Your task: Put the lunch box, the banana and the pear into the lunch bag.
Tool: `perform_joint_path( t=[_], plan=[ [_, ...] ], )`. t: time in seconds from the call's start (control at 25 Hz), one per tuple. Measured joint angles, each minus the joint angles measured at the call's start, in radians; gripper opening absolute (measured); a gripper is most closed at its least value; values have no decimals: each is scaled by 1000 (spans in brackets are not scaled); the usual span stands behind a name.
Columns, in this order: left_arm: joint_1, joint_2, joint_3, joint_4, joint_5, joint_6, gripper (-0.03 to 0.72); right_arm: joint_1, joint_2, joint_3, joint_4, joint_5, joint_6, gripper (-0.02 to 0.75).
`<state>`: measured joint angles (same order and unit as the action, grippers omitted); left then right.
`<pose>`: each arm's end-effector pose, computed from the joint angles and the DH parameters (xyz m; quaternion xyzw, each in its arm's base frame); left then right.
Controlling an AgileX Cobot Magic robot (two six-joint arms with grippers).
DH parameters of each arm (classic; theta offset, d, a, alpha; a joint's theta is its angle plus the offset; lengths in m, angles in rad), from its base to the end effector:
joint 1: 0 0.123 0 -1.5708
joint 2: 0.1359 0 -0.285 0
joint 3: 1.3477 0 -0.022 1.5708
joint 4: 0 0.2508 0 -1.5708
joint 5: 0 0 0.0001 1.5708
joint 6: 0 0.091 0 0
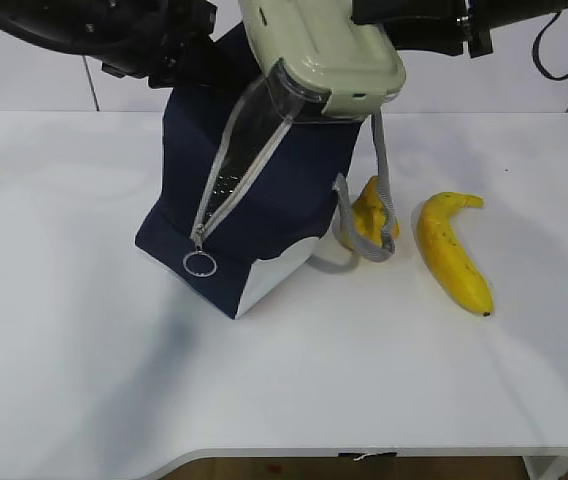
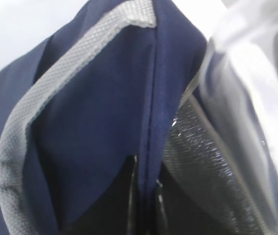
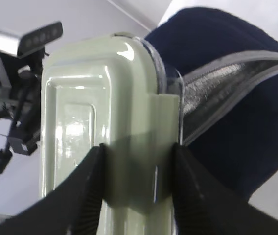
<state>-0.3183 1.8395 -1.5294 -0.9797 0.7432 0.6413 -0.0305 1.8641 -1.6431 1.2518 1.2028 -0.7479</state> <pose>0.3823 -0.1798 0.3027 0.1796 0.8562 -0.3595 0.3248 0.4012 0.0685 0.3397 -0.1464 0.8047 0.4891 0.3029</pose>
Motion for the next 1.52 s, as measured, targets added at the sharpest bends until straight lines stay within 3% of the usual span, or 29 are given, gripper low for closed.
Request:
perform_joint_path(
  t=[0.96,1.52],
  plan=[
    [0,-31,0,-53,13,13,7,5,-2,0,-151,6,-2,308],
    [2,-55,0,-74,26,35,6,72,14,0,-227,29,6,307]
  ],
)
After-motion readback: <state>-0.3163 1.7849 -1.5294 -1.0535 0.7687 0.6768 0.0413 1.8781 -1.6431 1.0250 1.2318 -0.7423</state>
